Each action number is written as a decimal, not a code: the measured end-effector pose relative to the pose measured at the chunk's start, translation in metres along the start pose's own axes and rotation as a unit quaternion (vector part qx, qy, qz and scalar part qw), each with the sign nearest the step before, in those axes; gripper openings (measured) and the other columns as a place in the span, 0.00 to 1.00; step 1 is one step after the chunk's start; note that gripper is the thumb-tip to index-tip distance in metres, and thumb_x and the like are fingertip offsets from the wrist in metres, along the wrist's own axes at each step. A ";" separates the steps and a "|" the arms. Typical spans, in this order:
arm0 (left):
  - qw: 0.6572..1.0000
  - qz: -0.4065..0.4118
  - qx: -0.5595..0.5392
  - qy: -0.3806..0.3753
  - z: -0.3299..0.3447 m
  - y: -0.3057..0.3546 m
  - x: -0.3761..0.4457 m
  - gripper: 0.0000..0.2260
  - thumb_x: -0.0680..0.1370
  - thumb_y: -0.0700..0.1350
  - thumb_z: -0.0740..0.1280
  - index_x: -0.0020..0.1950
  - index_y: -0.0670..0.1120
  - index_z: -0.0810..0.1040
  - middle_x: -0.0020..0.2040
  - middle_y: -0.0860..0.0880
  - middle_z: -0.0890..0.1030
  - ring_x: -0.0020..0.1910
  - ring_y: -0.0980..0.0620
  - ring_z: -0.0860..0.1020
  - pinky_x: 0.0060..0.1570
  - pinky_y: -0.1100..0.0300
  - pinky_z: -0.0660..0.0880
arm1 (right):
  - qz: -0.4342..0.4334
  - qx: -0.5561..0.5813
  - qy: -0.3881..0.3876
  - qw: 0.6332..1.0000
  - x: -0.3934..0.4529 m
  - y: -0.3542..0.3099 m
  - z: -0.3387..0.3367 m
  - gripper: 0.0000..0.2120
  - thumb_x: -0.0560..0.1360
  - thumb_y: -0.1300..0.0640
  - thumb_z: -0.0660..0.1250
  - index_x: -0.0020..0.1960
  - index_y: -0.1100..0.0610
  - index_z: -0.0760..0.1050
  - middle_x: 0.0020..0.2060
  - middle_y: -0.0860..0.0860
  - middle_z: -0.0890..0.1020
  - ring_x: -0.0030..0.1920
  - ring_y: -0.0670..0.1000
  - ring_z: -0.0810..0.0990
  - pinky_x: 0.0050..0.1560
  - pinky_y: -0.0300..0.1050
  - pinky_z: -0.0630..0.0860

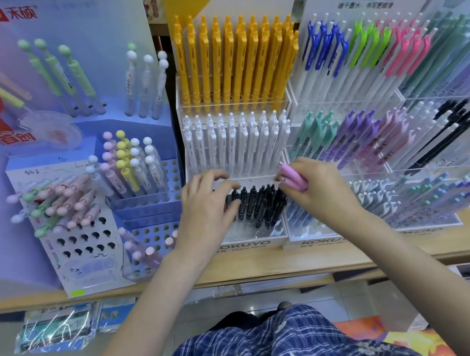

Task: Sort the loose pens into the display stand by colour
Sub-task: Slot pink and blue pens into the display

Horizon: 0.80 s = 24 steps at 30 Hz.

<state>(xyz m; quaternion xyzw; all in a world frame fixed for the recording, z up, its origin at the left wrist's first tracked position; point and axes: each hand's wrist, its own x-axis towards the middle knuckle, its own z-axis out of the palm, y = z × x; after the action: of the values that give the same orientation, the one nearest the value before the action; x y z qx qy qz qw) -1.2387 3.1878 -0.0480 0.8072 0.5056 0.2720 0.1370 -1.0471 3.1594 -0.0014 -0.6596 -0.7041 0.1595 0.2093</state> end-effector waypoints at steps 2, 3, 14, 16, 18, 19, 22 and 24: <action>0.999 0.026 -0.018 0.016 0.006 0.008 -0.004 0.10 0.69 0.42 0.74 0.50 0.44 0.80 0.47 0.47 0.76 0.51 0.51 0.70 0.53 0.57 0.61 | -0.009 -0.008 0.014 1.000 0.001 0.007 -0.004 0.06 0.74 0.61 0.67 0.42 0.63 0.78 0.35 0.51 0.75 0.33 0.50 0.72 0.36 0.47 0.73; 0.999 0.039 -0.024 0.014 0.008 0.013 -0.006 0.11 0.69 0.43 0.74 0.50 0.45 0.80 0.45 0.48 0.76 0.49 0.53 0.69 0.51 0.58 0.61 | -0.016 -0.012 0.004 1.000 0.001 0.008 -0.002 0.05 0.74 0.61 0.68 0.43 0.63 0.79 0.36 0.51 0.75 0.34 0.51 0.73 0.37 0.48 0.74; 0.999 0.031 -0.014 -0.023 0.026 0.025 -0.003 0.08 0.69 0.42 0.73 0.46 0.44 0.82 0.40 0.50 0.80 0.40 0.46 0.77 0.44 0.58 0.65 | -0.079 -0.026 0.009 0.997 0.004 0.006 0.026 0.03 0.73 0.61 0.69 0.46 0.58 0.80 0.38 0.52 0.76 0.35 0.53 0.74 0.31 0.46 0.70; 0.999 0.024 -0.016 -0.029 0.025 0.026 -0.003 0.08 0.69 0.42 0.73 0.47 0.45 0.82 0.40 0.50 0.81 0.40 0.46 0.77 0.43 0.58 0.65 | -0.087 -0.035 0.005 0.996 0.006 0.006 0.026 0.02 0.73 0.62 0.68 0.43 0.60 0.79 0.35 0.49 0.72 0.32 0.52 0.70 0.30 0.45 0.67; 0.999 0.022 -0.018 -0.030 0.024 0.027 -0.002 0.08 0.70 0.42 0.73 0.48 0.45 0.83 0.41 0.49 0.82 0.41 0.47 0.77 0.43 0.58 0.66 | -0.089 -0.043 0.009 0.995 0.006 0.008 0.021 0.05 0.72 0.62 0.68 0.38 0.61 0.77 0.33 0.46 0.68 0.31 0.51 0.68 0.28 0.43 0.63; 0.999 0.024 -0.020 -0.029 0.024 0.027 -0.001 0.08 0.71 0.43 0.73 0.48 0.44 0.83 0.41 0.49 0.82 0.41 0.47 0.77 0.43 0.59 0.66 | -0.086 -0.046 0.010 0.995 0.004 0.010 0.018 0.06 0.72 0.62 0.69 0.37 0.61 0.76 0.32 0.46 0.68 0.30 0.51 0.68 0.28 0.42 0.62; 0.999 0.019 -0.030 -0.024 0.022 0.031 0.000 0.07 0.73 0.43 0.71 0.50 0.44 0.82 0.43 0.49 0.83 0.43 0.48 0.77 0.43 0.59 0.68 | -0.059 -0.067 -0.016 0.996 -0.005 0.013 0.010 0.08 0.74 0.58 0.69 0.39 0.62 0.78 0.36 0.50 0.73 0.34 0.52 0.71 0.32 0.43 0.66; 0.999 0.002 -0.041 -0.029 0.021 0.033 0.000 0.08 0.75 0.45 0.68 0.53 0.45 0.81 0.46 0.49 0.83 0.46 0.49 0.79 0.45 0.58 0.71 | -0.049 -0.087 -0.026 0.995 -0.005 0.009 0.008 0.09 0.74 0.56 0.69 0.42 0.62 0.79 0.46 0.52 0.76 0.35 0.52 0.70 0.34 0.45 0.67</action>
<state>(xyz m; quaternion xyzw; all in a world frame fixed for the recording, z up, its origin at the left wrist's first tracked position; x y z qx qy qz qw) -1.2020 3.1739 -0.0486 0.8098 0.4878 0.2691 0.1840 -1.0429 3.1558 -0.0134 -0.6354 -0.7522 0.1046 0.1401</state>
